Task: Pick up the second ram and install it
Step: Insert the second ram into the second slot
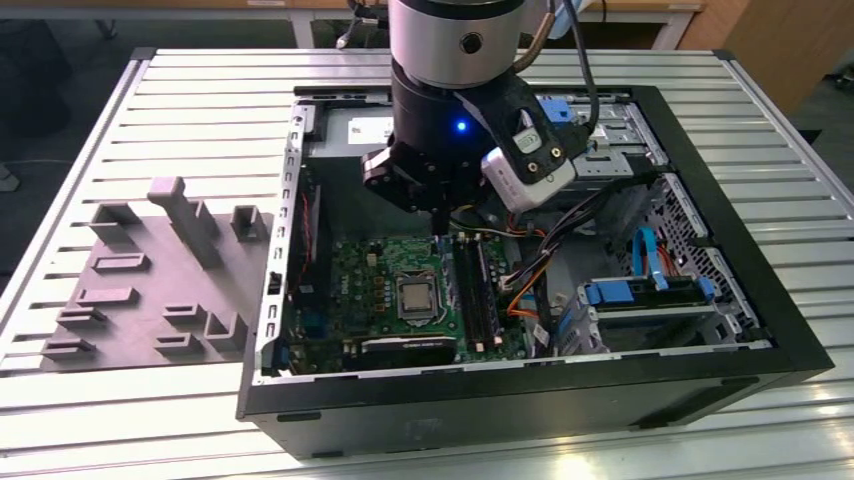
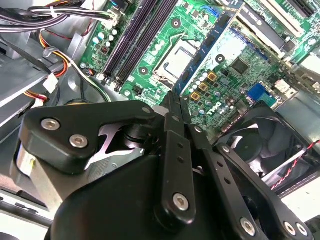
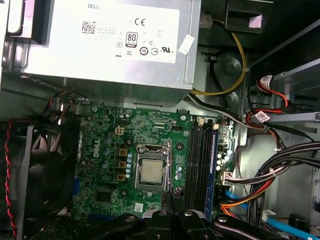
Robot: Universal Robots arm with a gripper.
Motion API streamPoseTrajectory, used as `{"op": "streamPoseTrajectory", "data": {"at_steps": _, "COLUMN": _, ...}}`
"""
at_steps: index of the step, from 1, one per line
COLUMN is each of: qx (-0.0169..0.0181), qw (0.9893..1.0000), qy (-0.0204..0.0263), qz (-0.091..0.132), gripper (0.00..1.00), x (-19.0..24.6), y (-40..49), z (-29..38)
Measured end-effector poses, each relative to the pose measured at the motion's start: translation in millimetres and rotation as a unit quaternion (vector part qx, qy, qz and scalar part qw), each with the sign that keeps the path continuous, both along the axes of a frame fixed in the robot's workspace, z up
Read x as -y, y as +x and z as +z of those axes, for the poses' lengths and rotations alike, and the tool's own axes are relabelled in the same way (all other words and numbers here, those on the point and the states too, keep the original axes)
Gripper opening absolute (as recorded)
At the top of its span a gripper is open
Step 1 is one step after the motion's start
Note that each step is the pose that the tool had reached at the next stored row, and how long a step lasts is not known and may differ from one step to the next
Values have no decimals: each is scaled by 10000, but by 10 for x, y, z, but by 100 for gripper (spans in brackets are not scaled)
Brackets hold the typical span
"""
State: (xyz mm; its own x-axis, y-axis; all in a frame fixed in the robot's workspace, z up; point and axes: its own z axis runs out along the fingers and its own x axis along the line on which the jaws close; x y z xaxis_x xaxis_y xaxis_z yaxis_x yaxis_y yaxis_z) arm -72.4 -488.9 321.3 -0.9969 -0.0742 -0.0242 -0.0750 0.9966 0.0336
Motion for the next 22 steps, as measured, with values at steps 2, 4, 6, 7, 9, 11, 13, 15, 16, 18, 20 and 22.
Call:
{"op": "streamPoseTrajectory", "data": {"at_steps": 2, "qx": 0, "qw": 10000, "qy": 1, "qz": -1, "gripper": 12, "x": 0, "y": 0, "z": -3}}
{"op": "streamPoseTrajectory", "data": {"at_steps": 4, "qx": 0, "qw": 10000, "qy": 1, "qz": -10, "gripper": 12, "x": 0, "y": 0, "z": -10}}
{"op": "streamPoseTrajectory", "data": {"at_steps": 6, "qx": 0, "qw": 10000, "qy": 0, "qz": -25, "gripper": 12, "x": 0, "y": 0, "z": -15}}
{"op": "streamPoseTrajectory", "data": {"at_steps": 7, "qx": 0, "qw": 10000, "qy": 0, "qz": -33, "gripper": 12, "x": 0, "y": 0, "z": -18}}
{"op": "streamPoseTrajectory", "data": {"at_steps": 9, "qx": 0, "qw": 10000, "qy": 1, "qz": -52, "gripper": 12, "x": 0, "y": 1, "z": -27}}
{"op": "streamPoseTrajectory", "data": {"at_steps": 11, "qx": 0, "qw": 10000, "qy": 0, "qz": -72, "gripper": 12, "x": 0, "y": 1, "z": -35}}
{"op": "streamPoseTrajectory", "data": {"at_steps": 13, "qx": 0, "qw": 10000, "qy": 0, "qz": -90, "gripper": 12, "x": 0, "y": 1, "z": -45}}
{"op": "streamPoseTrajectory", "data": {"at_steps": 15, "qx": 0, "qw": 9999, "qy": 0, "qz": -103, "gripper": 12, "x": 0, "y": 1, "z": -54}}
{"op": "streamPoseTrajectory", "data": {"at_steps": 16, "qx": 0, "qw": 9999, "qy": 0, "qz": -107, "gripper": 12, "x": 0, "y": 1, "z": -60}}
{"op": "streamPoseTrajectory", "data": {"at_steps": 18, "qx": 0, "qw": 9999, "qy": 0, "qz": -113, "gripper": 12, "x": 0, "y": 3, "z": -71}}
{"op": "streamPoseTrajectory", "data": {"at_steps": 20, "qx": 0, "qw": 9999, "qy": 0, "qz": -119, "gripper": 12, "x": 0, "y": 6, "z": -80}}
{"op": "streamPoseTrajectory", "data": {"at_steps": 22, "qx": 0, "qw": 9999, "qy": 0, "qz": -124, "gripper": 12, "x": 0, "y": 8, "z": -88}}
